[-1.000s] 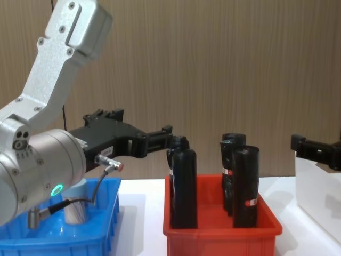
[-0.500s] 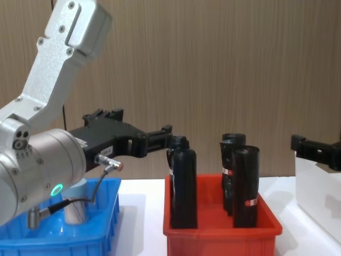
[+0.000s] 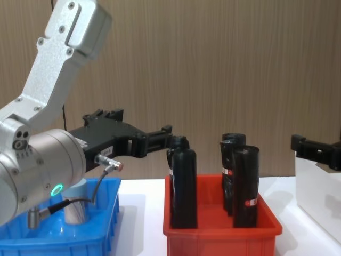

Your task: Pick the cotton swabs from the blue box and place them into the white box.

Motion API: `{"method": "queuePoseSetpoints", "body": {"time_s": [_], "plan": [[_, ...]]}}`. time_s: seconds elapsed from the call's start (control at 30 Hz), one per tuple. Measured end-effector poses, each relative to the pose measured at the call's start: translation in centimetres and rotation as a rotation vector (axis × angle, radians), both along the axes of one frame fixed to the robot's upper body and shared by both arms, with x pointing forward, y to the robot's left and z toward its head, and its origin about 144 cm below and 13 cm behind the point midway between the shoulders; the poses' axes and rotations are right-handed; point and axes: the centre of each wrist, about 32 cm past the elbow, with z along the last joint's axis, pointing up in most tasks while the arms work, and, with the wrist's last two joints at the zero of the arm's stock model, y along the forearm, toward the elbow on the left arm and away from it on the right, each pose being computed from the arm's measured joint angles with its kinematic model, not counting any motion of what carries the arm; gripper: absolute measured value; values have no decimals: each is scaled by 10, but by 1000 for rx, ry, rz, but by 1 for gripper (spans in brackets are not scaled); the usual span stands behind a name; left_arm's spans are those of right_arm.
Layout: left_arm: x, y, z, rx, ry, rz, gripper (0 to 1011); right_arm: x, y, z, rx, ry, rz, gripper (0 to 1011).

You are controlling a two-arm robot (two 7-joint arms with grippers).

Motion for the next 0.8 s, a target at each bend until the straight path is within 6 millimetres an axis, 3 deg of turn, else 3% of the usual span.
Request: {"method": "queuePoseSetpoints", "body": {"time_s": [0.4, 0.8], "plan": [[0, 0, 0, 0, 0, 0, 1003, 3, -2, 0, -2, -2, 6, 1002], [0, 0, 0, 0, 0, 0, 1003, 34, -15, 0, -26, -1, 75, 1002]]}}
